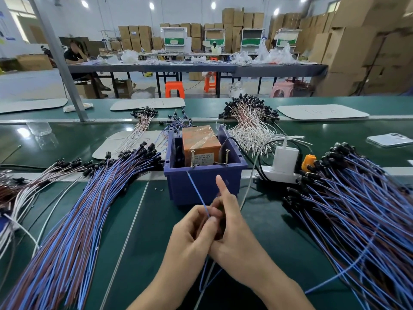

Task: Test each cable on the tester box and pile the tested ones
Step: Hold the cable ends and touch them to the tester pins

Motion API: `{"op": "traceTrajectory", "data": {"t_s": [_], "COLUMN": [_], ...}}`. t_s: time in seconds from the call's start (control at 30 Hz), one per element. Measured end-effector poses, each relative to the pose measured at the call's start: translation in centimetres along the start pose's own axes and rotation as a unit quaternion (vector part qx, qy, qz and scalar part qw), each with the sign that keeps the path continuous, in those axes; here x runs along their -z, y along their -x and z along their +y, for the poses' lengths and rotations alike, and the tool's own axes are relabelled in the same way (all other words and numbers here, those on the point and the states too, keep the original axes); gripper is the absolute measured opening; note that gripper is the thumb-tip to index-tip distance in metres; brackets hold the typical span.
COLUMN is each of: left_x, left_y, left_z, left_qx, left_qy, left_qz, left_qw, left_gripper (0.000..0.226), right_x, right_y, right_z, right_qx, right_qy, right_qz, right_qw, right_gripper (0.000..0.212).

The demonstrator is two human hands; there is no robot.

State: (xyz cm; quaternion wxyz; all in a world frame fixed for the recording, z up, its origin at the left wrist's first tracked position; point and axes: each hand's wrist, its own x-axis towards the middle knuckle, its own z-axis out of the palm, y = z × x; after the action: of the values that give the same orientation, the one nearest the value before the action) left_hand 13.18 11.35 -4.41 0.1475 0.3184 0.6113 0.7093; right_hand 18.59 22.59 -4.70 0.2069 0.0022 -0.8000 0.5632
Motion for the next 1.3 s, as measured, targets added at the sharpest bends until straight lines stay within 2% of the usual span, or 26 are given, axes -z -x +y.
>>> {"op": "traceTrajectory", "data": {"t_s": [0.1,0.17,0.27,0.33,0.43,0.57,0.67,0.77,0.87,1.17,1.3], "left_x": [-0.3,-0.3,-0.6,-0.9,-1.1,-0.1,0.4,0.8,1.0,1.1,1.5], "left_y": [-0.2,-0.3,-0.3,-0.1,0.0,-0.4,-0.8,-1.3,-1.6,-1.6,-1.7], "left_z": [-0.2,-0.1,-0.1,-0.1,-0.2,-0.1,0.2,0.3,0.4,0.4,0.4], "left_qx": [0.057,0.11,0.115,0.093,0.069,0.094,0.11,0.118,0.12,0.116,0.11], "left_qy": [0.082,0.136,0.101,0.052,-0.001,0.044,0.128,0.225,0.271,0.277,0.227], "left_qz": [0.024,0.019,-0.004,-0.016,-0.016,0.037,0.078,0.112,0.115,0.105,0.126], "left_qw": [0.995,0.984,0.988,0.994,0.997,0.994,0.983,0.961,0.948,0.948,0.959], "left_gripper": [0.01,0.019,0.022,0.023,0.017,0.013,0.019,0.027,0.025,0.019,0.018], "right_x": [-0.1,0.0,0.0,0.0,-0.3,-0.7,-0.7,-0.6,-0.7,-0.8,-0.6], "right_y": [0.1,0.3,0.3,0.2,0.3,0.0,0.0,0.0,-0.1,0.0,-0.1], "right_z": [0.3,0.4,0.4,0.5,0.4,0.2,0.0,-0.4,-1.0,-1.1,-1.2], "right_qx": [0.0,-0.03,-0.081,-0.095,-0.118,-0.117,-0.115,-0.09,-0.076,-0.062,-0.055], "right_qy": [-0.02,-0.069,-0.175,-0.188,-0.178,-0.22,-0.184,-0.121,-0.098,-0.149,-0.17], "right_qz": [0.006,0.0,0.018,0.036,0.042,0.068,0.09,0.073,0.084,0.091,0.1], "right_qw": [1.0,0.997,0.981,0.977,0.976,0.966,0.972,0.986,0.989,0.983,0.979], "right_gripper": [0.102,0.091,0.077,0.07,0.07,0.061,0.049,0.032,0.027,0.023,0.022]}}
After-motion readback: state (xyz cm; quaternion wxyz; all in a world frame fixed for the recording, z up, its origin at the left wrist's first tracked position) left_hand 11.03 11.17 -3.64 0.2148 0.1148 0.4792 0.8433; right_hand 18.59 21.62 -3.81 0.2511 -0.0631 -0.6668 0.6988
